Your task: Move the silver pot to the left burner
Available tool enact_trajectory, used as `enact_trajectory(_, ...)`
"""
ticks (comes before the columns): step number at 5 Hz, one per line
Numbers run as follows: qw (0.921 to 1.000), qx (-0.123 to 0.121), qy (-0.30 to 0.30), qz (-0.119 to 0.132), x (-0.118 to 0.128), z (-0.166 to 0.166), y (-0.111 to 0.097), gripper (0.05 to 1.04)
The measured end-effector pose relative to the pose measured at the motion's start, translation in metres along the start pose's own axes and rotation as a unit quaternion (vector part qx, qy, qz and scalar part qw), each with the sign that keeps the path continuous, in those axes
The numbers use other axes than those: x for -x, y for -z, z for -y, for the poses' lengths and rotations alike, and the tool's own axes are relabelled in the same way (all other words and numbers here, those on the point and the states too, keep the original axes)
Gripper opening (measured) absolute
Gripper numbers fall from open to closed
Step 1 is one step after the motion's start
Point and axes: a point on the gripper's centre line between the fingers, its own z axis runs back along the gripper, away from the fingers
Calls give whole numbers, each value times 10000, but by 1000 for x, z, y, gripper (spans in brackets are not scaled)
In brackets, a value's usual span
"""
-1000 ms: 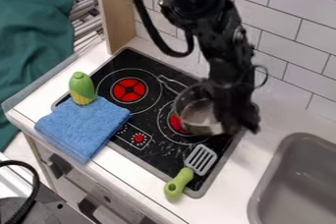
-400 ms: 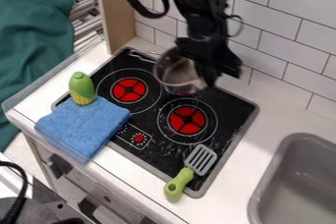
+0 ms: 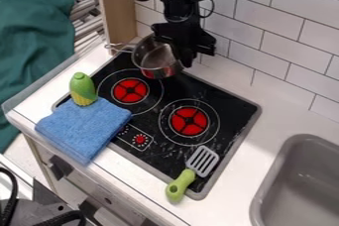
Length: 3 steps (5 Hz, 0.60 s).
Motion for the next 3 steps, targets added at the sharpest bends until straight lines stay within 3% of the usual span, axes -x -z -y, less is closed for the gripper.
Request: enact_trajectory(3,9979,-550,-71,-344,2,-49,6,61)
